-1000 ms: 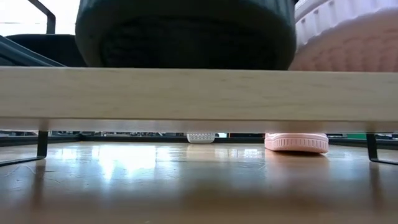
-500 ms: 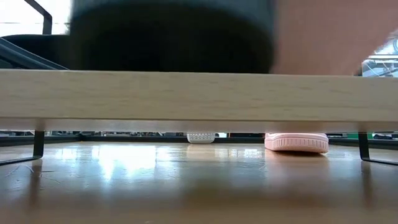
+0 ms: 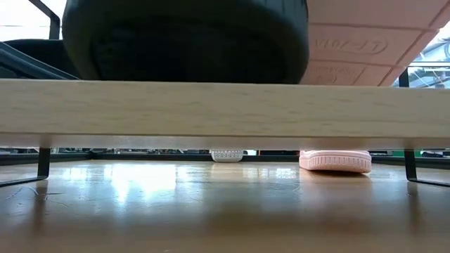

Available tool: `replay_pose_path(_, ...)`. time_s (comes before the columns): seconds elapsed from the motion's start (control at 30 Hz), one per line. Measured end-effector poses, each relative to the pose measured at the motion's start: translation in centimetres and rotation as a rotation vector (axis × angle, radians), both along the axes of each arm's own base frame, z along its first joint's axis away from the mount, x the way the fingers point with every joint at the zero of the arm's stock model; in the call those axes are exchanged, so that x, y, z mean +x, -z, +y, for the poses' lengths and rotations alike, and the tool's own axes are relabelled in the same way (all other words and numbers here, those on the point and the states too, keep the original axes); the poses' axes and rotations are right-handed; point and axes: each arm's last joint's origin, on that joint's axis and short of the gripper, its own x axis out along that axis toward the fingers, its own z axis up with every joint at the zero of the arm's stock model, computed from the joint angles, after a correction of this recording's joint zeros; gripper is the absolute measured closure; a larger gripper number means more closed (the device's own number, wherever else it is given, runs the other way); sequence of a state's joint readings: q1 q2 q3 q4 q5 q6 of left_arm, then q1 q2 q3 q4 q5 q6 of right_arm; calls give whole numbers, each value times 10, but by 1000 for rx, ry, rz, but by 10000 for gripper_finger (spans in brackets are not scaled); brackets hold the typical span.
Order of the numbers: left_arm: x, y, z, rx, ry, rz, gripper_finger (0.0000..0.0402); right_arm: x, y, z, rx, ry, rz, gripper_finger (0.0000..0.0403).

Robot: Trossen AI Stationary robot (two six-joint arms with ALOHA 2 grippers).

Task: Pick and place slides into the shelf
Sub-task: Put the left pink slide on the shelf

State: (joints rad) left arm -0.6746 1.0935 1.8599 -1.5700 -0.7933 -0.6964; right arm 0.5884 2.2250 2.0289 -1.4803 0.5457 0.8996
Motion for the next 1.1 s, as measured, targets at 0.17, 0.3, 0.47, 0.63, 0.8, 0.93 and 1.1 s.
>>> replay_pose_path(0.17, 0, 0, 0, 0, 0, 0, 355, -2, 9, -1, 5, 13, 22, 403)
replay_pose_path(0.3, 0, 0, 0, 5, 4, 2, 355, -2, 10, 0, 12, 17, 16, 403)
replay_pose_path(0.47, 0, 0, 0, 5, 4, 2, 355, 0, 11, 2, 34, 24, -18, 403)
replay_pose_path(0.63, 0, 0, 0, 5, 4, 2, 355, -3, 10, 0, 11, 24, 14, 403)
replay_pose_path(0.8, 0, 0, 0, 5, 5, 3, 355, -6, 8, -2, 3, 32, 43, 403)
replay_pose_path(0.93, 0, 0, 0, 5, 6, 3, 355, -6, 8, -2, 4, 30, 45, 403)
replay_pose_path(1.1, 0, 0, 0, 5, 6, 3, 355, -6, 8, -1, 18, 22, 57, 403)
